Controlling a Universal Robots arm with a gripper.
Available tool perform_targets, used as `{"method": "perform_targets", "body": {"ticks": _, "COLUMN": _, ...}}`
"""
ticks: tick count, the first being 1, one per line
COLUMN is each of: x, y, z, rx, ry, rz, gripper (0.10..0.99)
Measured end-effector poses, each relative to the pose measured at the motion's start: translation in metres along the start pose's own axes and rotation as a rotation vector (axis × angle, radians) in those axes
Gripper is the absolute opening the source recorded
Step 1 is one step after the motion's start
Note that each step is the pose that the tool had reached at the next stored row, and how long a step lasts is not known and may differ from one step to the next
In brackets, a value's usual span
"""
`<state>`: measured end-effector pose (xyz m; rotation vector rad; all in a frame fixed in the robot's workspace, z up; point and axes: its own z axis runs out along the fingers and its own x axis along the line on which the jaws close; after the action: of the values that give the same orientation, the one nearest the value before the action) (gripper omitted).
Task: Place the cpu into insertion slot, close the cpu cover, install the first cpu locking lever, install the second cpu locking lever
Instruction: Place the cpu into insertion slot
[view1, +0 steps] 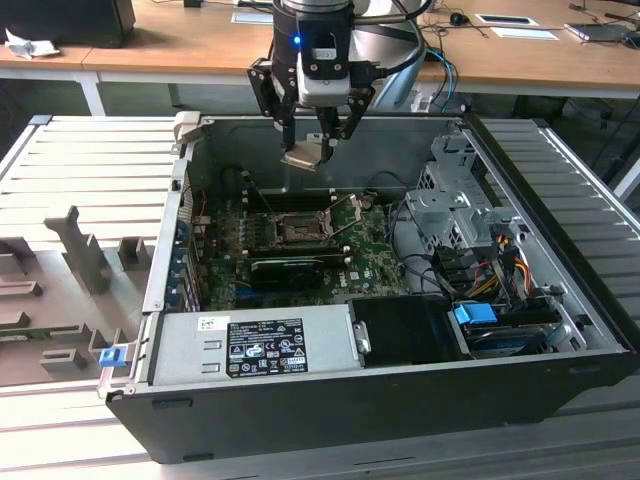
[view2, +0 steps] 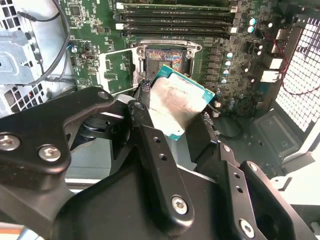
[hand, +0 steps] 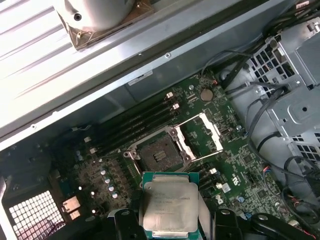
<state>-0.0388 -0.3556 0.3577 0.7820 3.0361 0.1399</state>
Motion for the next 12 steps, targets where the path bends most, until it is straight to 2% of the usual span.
{"method": "perform_targets", "body": {"ticks": 12, "x": 0.0000, "y": -0.0001, "z": 0.0014, "rx": 0.001, "ry": -0.0101, "rz": 0.100, "gripper": 0.529}}
